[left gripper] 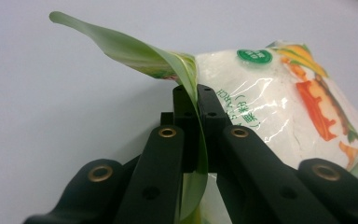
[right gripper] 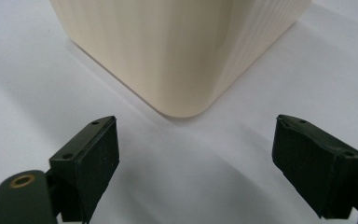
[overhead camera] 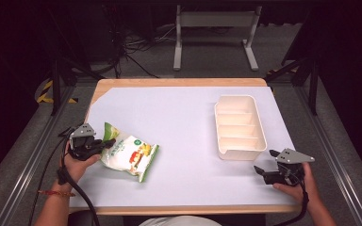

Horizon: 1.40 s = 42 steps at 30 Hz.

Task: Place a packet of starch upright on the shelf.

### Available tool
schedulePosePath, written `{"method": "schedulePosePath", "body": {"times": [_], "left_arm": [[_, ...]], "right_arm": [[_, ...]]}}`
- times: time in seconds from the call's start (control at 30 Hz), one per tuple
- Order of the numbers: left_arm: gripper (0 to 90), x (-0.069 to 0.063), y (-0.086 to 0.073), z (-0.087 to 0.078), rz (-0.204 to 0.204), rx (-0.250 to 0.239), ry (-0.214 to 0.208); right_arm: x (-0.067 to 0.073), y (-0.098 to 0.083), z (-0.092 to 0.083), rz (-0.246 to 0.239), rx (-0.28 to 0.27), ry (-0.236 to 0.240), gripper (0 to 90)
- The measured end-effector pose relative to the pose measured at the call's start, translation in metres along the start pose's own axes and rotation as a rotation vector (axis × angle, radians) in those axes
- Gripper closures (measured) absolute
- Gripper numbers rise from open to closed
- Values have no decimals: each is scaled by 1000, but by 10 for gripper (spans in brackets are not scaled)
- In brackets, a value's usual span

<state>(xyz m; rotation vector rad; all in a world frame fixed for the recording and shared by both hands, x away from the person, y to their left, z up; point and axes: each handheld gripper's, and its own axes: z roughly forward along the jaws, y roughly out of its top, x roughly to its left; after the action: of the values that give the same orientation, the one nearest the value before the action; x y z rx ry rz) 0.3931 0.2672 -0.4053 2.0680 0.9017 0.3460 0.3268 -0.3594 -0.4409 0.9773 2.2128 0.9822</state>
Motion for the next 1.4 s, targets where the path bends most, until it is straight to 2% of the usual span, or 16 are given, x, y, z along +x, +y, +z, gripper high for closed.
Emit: {"method": "schedulePosePath", "body": {"times": [0.07, 0.1, 0.27, 0.57, 0.73, 0.9, 1.13, 1.4], "left_arm": [[893, -4, 1, -3, 7, -32, 3], [892, -5, 2, -4, 22, -35, 9], [891, -12, 6, -7, 44, -76, 14], [891, -20, 11, -12, 70, -115, 12], [891, -29, 21, -13, 97, -142, -2], [892, -42, 42, -11, 167, -151, -10], [893, -51, 63, -8, 207, -167, -2], [894, -53, 73, -10, 235, -197, 12]], "right_arm": [[0, 0, -1, -2, -2, -3, 146], [0, 0, -1, -2, -5, -2, 146], [0, 1, -2, -3, -12, -15, 149], [-1, 1, -3, 5, -21, -25, 152], [0, 1, -2, 5, -22, -22, 152], [-1, 1, -2, 9, -18, -28, 152], [-1, 1, -3, 18, -28, -48, 154], [-3, 1, -4, 37, -36, -53, 154]]}}
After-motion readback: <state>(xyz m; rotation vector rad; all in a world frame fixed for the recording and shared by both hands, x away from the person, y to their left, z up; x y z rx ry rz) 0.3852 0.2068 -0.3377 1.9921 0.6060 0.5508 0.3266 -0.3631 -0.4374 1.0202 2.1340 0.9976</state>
